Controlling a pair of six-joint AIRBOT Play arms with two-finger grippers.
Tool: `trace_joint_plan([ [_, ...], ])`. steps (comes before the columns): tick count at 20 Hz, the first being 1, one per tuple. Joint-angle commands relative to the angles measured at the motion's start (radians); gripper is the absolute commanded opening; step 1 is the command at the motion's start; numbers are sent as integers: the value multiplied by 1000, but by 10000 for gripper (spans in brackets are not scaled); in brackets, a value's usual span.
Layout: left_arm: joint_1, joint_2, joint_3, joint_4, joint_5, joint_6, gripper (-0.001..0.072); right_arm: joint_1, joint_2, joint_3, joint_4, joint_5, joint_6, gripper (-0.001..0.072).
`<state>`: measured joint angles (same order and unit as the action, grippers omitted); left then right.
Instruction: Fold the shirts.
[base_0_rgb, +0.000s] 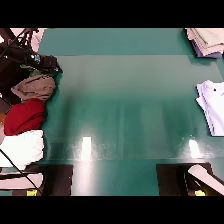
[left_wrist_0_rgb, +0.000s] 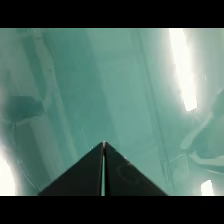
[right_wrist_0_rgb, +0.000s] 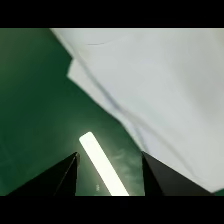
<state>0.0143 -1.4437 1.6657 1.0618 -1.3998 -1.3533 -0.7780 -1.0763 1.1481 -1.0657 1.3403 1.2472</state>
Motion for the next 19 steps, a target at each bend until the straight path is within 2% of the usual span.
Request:
trace_joint_plan([
  [1,0,1,0,0,23,0,25,230,40,17,61,59,5,329],
  [2,0,1,0,1,22,0,25,295,43,17,61,54,5,176],
  [3,0,1,0,0,16,-1,25,358,42,18,61,54,5,72],
  [4,0,1,0,0,15,-1,25,410,40,18,60,52,5,13],
  [11,0,1,0,0,61,-1,25,604,37,18,61,40,5,13],
  [19,0,1,0,0,66,-1,25,622,37,18,62,55,5,13],
])
